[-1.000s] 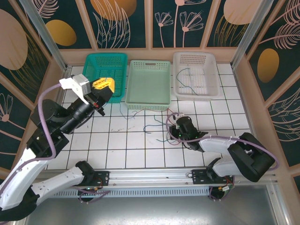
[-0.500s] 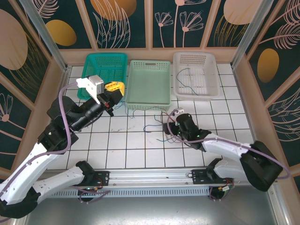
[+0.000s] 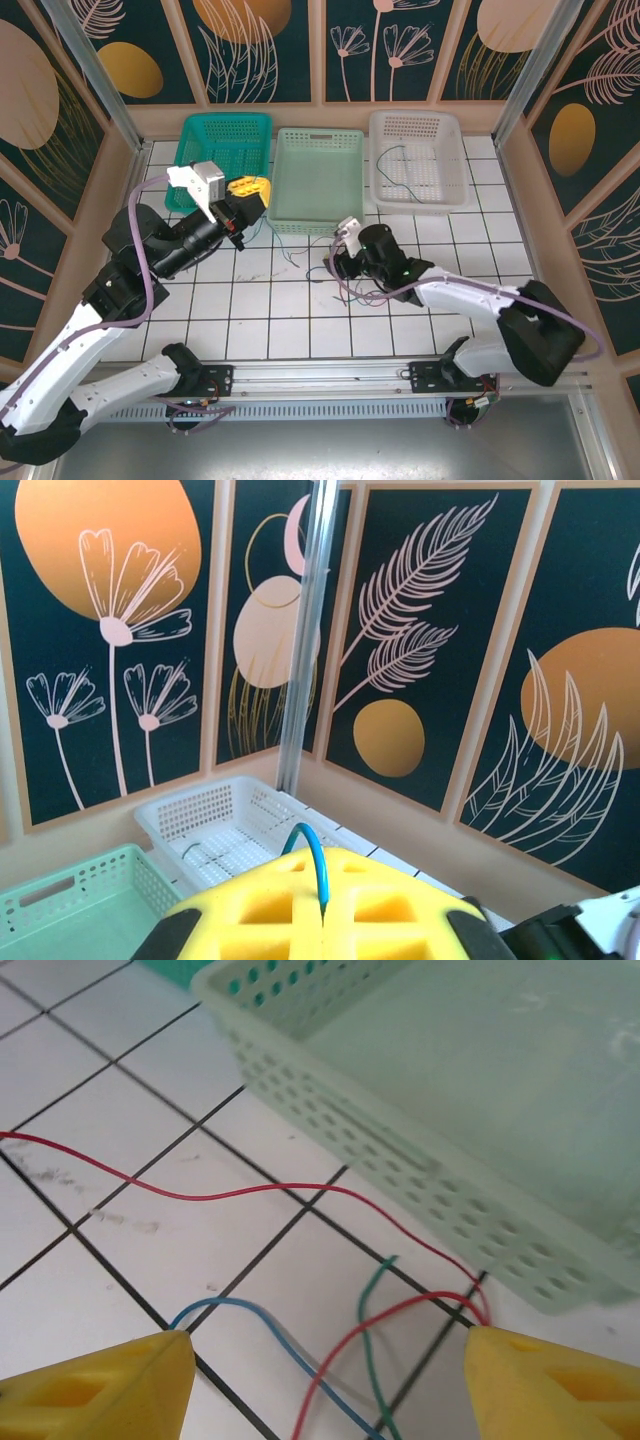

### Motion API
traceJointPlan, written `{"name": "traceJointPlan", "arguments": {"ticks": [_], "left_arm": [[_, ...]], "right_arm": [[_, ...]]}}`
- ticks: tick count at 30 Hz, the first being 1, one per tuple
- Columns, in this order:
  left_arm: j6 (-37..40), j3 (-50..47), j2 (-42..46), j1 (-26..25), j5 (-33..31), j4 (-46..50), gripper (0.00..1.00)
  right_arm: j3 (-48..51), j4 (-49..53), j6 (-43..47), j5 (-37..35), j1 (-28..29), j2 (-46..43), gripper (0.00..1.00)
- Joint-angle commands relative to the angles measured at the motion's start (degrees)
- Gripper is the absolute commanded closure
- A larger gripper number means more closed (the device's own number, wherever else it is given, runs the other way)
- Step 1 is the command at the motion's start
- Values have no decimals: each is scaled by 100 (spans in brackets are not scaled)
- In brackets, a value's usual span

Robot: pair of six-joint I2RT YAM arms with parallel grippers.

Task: Untangle the cables
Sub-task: Untie the cable from multiple cables.

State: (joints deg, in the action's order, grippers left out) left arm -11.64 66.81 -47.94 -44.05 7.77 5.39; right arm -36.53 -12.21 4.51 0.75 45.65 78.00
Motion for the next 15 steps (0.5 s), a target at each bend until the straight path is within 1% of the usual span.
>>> {"name": "traceJointPlan", "arguments": {"ticks": [1,3,7,11,15], "left_arm": [[-88,-63,83,-16,128,-352,94],[-100,-62,72,-10,137,-388,94],[-142,-54,92,-10,137,-450,94],[-205,-78,116,-9,231,-543,94],[-259,-132,136,-16,306,-619,95]], "right_arm": [[-379,-543,424,530,116,480,28],[-470,-827,512,512,252,750,27],[-578,-1437,524,785,396,1191,26],[-689,-1928,486,680,487,1524,26],[-829,-2272,543,290,644,1699,26]]}}
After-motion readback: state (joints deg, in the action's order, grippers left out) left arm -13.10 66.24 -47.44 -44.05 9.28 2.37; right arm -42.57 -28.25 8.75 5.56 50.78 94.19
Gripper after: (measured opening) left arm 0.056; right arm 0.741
